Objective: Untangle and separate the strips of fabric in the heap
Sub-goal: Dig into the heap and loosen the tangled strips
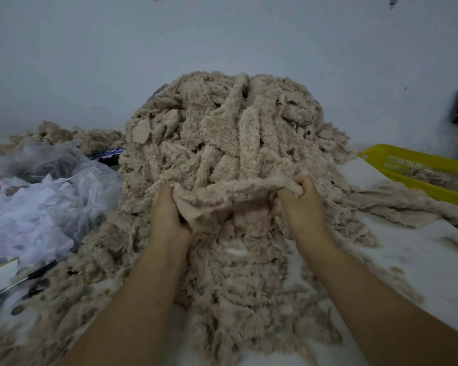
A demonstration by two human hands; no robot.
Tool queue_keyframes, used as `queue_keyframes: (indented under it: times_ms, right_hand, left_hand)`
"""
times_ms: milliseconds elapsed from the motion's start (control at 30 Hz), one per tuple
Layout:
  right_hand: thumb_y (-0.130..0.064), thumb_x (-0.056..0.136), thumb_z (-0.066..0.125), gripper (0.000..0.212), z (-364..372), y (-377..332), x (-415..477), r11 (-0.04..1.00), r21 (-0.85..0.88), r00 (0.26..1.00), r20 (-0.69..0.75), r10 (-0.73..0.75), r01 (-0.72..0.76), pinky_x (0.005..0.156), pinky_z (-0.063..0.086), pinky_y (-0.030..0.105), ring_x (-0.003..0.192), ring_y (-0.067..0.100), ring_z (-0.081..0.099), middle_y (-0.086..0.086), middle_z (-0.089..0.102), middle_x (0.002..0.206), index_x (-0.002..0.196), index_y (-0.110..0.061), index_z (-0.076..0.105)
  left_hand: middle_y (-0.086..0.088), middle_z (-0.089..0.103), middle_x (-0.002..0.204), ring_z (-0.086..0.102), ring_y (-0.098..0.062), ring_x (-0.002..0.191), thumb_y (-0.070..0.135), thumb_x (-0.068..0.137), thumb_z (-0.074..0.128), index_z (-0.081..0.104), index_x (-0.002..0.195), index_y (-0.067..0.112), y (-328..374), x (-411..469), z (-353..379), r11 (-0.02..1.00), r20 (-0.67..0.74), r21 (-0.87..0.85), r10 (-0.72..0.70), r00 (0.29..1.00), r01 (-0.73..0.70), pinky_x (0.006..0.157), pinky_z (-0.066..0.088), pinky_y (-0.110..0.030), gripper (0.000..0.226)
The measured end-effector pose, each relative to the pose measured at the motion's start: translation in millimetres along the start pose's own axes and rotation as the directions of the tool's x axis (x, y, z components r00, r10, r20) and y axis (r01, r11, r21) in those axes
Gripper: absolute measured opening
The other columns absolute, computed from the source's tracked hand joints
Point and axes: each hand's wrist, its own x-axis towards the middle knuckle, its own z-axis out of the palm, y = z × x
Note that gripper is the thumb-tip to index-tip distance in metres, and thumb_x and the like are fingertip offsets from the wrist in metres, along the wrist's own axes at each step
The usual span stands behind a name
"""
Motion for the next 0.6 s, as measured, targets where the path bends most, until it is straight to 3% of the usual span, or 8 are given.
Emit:
queue_keyframes:
  times_ms: [133,200,233,333,433,500,533,600]
  right_hand:
    - [-0.032,0.094,0.056,0.005,0,-1,0,0.987,0.044,0.987,0.052,0.155,-0.157,0.050,0.048,0.023,0.064,0.009,0.061,-0.014,0.063,0.079,0.099,-0.033,0.057]
    - [-0.026,0.094,0.054,0.015,4,-2,-2,0.994,-0.003,0.988,0.101,0.113,-0.113,0.053,0.051,0.036,0.061,0.017,0.061,-0.006,0.066,0.066,0.087,-0.023,0.067]
    - [-0.024,0.094,0.053,0.022,6,-2,-4,0.996,-0.063,0.989,0.127,0.071,-0.063,0.055,0.048,0.032,0.062,0.010,0.061,-0.010,0.066,0.065,0.081,-0.029,0.070]
    - [-0.026,0.094,0.056,0.022,10,0,-6,0.956,-0.285,0.979,0.206,-0.015,0.074,0.063,0.040,0.014,0.085,0.004,0.060,-0.012,0.066,0.094,0.113,-0.026,0.066]
    - [-0.025,0.094,0.058,0.039,8,0,-6,0.945,-0.325,0.985,0.170,0.012,0.045,0.066,0.042,0.019,0.097,0.014,0.061,-0.001,0.066,0.114,0.132,-0.018,0.055]
    - [-0.024,0.096,0.057,0.030,5,-2,-7,0.937,-0.334,0.984,0.171,-0.043,0.099,0.063,0.042,0.017,0.092,0.011,0.061,-0.004,0.065,0.106,0.125,-0.017,0.057]
    - [-0.024,0.097,0.056,0.023,4,-2,-8,0.928,-0.347,0.980,0.183,-0.079,0.139,0.061,0.041,0.015,0.089,0.010,0.060,-0.007,0.064,0.099,0.118,-0.016,0.059]
    - [-0.026,0.100,0.050,0.017,3,0,-8,0.912,-0.368,0.969,0.226,-0.103,0.183,0.056,0.037,0.014,0.080,0.012,0.057,-0.009,0.060,0.088,0.108,-0.014,0.060]
  left_hand:
    - [-0.003,0.064,0.098,0.059,-0.025,0.077,0.040,0.100,0.054,0.060,0.101,0.017,1,-3,0,0.980,-0.044,0.185,0.089,0.995,-0.079,0.071,0.052,-0.039,0.024]
    - [0.009,0.070,0.092,0.065,-0.016,0.072,0.051,0.095,0.057,0.060,0.099,0.023,-4,-12,6,0.833,0.068,0.474,0.289,0.955,-0.286,0.064,0.052,-0.029,0.028]
    - [0.013,0.071,0.090,0.067,-0.005,0.072,0.058,0.091,0.058,0.060,0.100,0.026,-8,-17,8,0.716,0.211,0.560,0.363,0.908,-0.417,0.061,0.052,-0.021,0.033]
    - [0.024,0.068,0.103,0.062,0.013,0.090,0.073,0.072,0.061,0.060,0.101,0.051,-27,-28,16,0.434,0.599,0.637,0.241,0.763,-0.637,0.068,0.047,-0.006,0.037]
    - [0.030,0.068,0.089,0.063,0.011,0.077,0.062,0.079,0.069,0.062,0.086,0.055,-40,-27,15,0.321,0.680,0.674,0.084,0.729,-0.665,0.061,0.045,-0.004,0.012]
    - [0.020,0.067,0.071,0.061,0.006,0.062,0.045,0.093,0.065,0.063,0.077,0.041,-41,-24,10,0.315,0.659,0.683,0.121,0.742,-0.659,0.057,0.045,-0.011,0.016]
    - [0.014,0.068,0.069,0.062,0.000,0.064,0.039,0.096,0.061,0.064,0.075,0.035,-39,-23,9,0.381,0.621,0.685,0.141,0.771,-0.621,0.060,0.049,-0.018,0.021]
    - [-0.001,0.074,0.079,0.070,-0.013,0.076,0.032,0.099,0.057,0.069,0.083,0.024,-32,-24,11,0.665,0.462,0.614,0.135,0.877,-0.426,0.070,0.056,-0.030,0.022]
